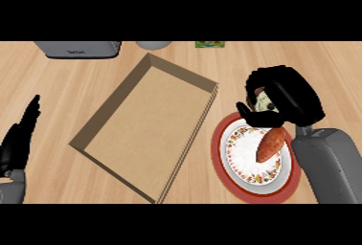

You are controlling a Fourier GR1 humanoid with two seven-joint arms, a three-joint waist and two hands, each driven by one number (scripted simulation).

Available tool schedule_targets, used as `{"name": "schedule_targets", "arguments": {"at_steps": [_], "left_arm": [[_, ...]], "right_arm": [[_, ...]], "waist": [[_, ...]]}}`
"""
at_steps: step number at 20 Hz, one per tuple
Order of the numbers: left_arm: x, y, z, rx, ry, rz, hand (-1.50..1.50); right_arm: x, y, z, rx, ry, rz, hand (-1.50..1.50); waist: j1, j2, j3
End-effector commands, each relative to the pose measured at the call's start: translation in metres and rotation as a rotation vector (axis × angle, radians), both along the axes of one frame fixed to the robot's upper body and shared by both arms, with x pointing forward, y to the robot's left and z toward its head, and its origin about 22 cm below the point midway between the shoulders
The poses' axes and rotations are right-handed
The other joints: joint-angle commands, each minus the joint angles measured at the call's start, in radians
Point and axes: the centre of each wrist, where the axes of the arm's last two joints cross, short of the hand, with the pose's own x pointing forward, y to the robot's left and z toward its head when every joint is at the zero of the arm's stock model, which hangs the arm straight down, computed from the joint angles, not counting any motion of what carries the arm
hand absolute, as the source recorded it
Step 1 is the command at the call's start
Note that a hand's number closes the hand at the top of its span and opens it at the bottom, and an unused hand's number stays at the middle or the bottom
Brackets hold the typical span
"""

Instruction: Pick the cupcake from the plate and place it in the cardboard box

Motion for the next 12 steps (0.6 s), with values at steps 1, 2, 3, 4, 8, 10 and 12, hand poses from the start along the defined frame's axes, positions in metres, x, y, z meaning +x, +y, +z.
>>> {"name": "schedule_targets", "arguments": {"at_steps": [1, 2, 3, 4, 8, 10, 12], "left_arm": [[-0.009, 0.020, -0.016, 0.006, -0.006, -0.004, 0.00], [0.006, 0.013, -0.009, 0.005, -0.013, 0.005, 0.00], [0.014, -0.005, -0.002, 0.011, 0.001, 0.003, 0.00], [-0.006, 0.000, -0.006, 0.015, -0.008, 0.004, 0.00], [0.001, -0.002, -0.001, 0.015, -0.012, 0.004, 0.00], [0.008, -0.005, 0.009, 0.007, 0.003, -0.004, 0.00], [0.005, 0.006, 0.009, 0.015, -0.012, -0.017, 0.00]], "right_arm": [[0.012, 0.016, 0.023, 0.038, -0.004, 0.084, 1.50], [-0.004, 0.040, 0.034, 0.066, 0.044, 0.122, 1.50], [-0.009, 0.048, 0.030, 0.103, 0.049, 0.119, 1.50], [0.005, 0.047, 0.043, 0.102, 0.057, 0.126, 1.50], [-0.005, 0.099, 0.049, 0.210, 0.131, 0.148, 1.50], [0.008, 0.124, 0.067, 0.225, 0.152, 0.137, 1.50], [0.021, 0.137, 0.060, 0.264, 0.151, 0.102, 1.50]], "waist": [[0.007, 0.004, 0.000], [-0.002, 0.002, -0.001], [-0.001, 0.001, 0.000], [0.009, 0.001, 0.000], [0.008, 0.000, 0.000], [0.016, 0.002, 0.000], [0.021, 0.005, 0.000]]}}
